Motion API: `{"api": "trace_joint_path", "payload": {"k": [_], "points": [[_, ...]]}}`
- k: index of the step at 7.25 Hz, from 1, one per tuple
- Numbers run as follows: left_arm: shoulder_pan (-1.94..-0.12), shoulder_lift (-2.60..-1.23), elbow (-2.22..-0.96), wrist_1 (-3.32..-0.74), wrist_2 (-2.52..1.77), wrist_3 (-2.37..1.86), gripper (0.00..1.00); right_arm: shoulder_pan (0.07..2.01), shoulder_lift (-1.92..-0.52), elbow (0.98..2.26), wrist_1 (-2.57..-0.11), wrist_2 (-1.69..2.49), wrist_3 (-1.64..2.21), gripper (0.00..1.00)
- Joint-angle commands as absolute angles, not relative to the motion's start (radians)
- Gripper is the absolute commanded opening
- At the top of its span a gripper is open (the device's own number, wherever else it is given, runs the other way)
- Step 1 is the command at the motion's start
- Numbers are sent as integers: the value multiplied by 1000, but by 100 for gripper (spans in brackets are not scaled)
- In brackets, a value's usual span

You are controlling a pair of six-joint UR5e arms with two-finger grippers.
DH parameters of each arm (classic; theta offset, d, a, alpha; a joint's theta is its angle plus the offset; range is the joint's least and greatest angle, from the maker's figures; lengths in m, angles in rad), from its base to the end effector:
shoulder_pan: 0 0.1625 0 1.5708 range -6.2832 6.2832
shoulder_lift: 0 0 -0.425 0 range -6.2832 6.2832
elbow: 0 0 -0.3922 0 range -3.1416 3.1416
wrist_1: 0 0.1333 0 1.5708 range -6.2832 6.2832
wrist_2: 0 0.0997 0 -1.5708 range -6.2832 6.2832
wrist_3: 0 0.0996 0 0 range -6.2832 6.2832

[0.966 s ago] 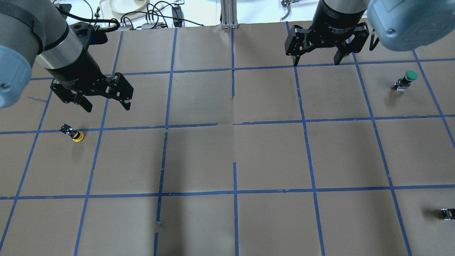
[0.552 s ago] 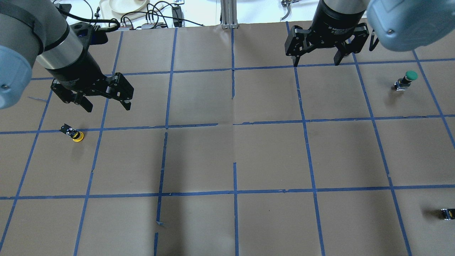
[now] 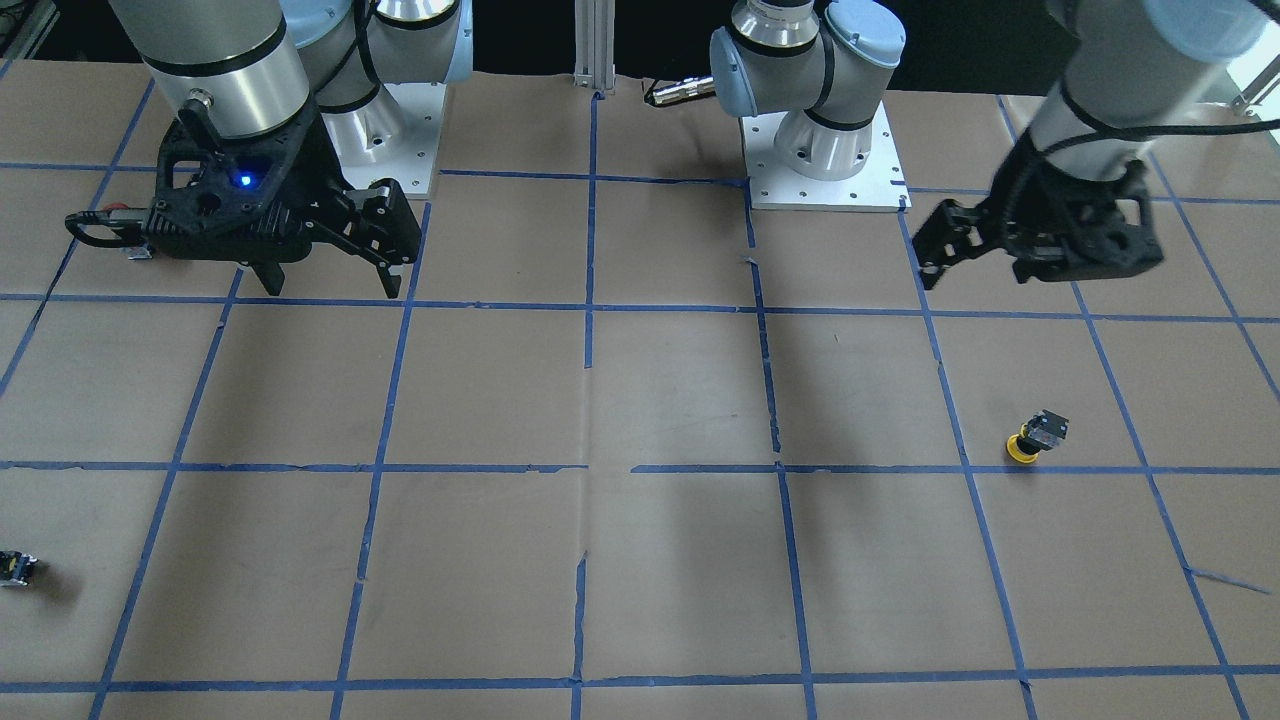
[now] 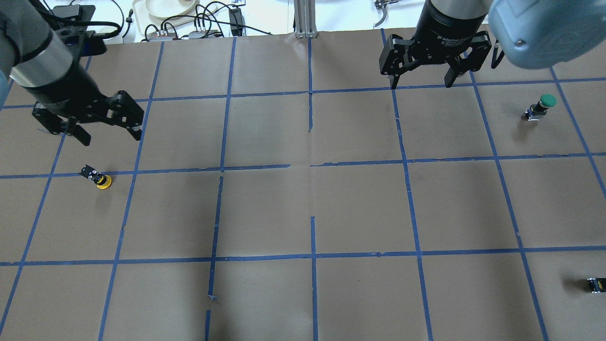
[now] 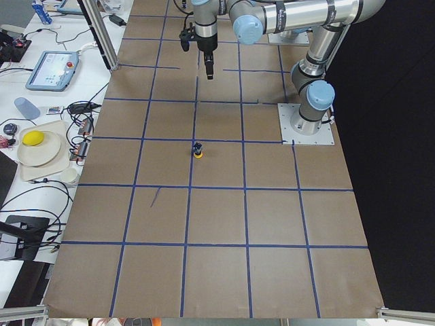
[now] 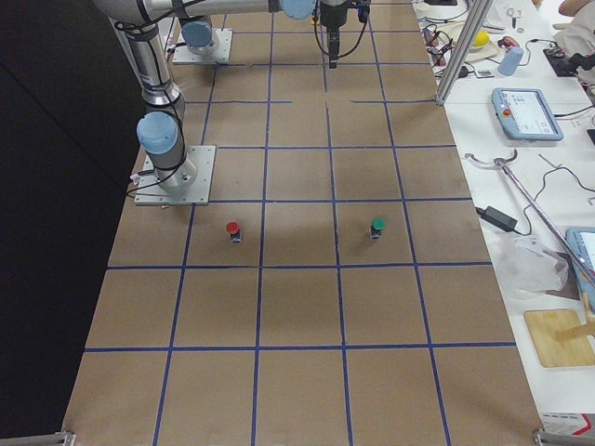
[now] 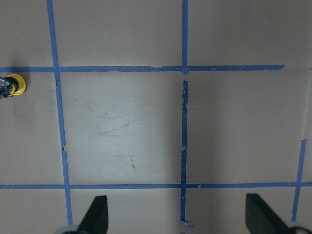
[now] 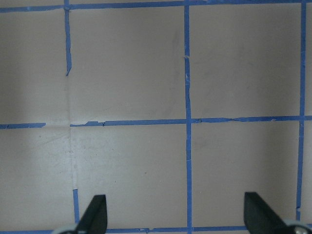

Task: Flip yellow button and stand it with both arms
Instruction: 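Move the left gripper over the yellow-capped button lying on its side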

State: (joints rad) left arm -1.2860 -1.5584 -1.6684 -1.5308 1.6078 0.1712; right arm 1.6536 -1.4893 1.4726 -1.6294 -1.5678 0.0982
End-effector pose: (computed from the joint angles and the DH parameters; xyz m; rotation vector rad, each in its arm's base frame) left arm 0.0106 -0.4977 0.4502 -0.1755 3.1098 0.0816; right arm 0.1773 -0.5208 0.5008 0.0239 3.1295 -0.1170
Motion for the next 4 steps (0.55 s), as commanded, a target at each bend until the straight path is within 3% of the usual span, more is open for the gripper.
{"api": "trace_joint_path", "payload": {"k": [1,4], "points": [[-1082,-1661,-1654,-1404,1621,369,100,1655,-1489,1473,-1629,-1568,98,100],[-1019,-1843,-1676,-1197,1620,500,100,1655,-1489,1473,-1631,-1569,98,100]]}}
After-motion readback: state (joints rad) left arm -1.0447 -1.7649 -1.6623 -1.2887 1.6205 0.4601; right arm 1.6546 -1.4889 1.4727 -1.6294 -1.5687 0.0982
